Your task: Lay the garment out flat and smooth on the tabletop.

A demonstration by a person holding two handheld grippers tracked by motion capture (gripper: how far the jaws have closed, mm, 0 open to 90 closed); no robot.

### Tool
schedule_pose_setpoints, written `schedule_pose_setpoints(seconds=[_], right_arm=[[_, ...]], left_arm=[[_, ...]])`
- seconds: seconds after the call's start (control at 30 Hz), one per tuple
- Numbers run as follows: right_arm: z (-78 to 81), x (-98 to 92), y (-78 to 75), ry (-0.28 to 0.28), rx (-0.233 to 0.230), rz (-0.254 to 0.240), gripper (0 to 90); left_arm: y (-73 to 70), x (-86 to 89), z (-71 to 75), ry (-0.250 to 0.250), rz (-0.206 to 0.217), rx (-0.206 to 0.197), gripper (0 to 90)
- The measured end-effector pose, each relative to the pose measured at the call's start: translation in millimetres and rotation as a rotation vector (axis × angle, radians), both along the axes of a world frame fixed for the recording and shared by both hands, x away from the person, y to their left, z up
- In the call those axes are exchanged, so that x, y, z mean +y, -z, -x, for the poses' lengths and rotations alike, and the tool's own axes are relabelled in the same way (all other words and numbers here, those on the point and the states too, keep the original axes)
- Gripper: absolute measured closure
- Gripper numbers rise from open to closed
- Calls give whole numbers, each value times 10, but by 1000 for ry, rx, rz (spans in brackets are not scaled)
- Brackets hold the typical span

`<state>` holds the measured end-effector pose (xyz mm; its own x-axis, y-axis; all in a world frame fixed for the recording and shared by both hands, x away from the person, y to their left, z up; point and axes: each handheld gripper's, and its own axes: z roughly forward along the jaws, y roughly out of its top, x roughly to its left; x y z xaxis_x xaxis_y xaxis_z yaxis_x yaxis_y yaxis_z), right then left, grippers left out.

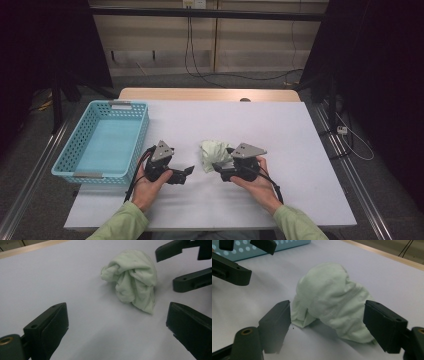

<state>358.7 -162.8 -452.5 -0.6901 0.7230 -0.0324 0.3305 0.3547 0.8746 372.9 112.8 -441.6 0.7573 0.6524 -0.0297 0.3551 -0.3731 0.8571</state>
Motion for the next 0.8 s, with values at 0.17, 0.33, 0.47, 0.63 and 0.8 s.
schedule_pose_setpoints(seconds=[0.17,0.33,0.47,0.63,0.8], right_arm=[[-69,85,40,-19,3,28,303],[-138,182,100,-36,7,77,422],[-162,193,118,-31,7,97,565],[-130,194,67,-37,-22,75,705],[-91,219,-14,-70,-21,41,731]], left_arm=[[-10,-25,17,3,-9,-17,46],[10,-47,7,11,-22,-22,47],[20,-40,-7,9,-25,-16,47],[26,-18,-20,1,-25,-10,47],[35,-27,-16,8,-30,-3,43]])
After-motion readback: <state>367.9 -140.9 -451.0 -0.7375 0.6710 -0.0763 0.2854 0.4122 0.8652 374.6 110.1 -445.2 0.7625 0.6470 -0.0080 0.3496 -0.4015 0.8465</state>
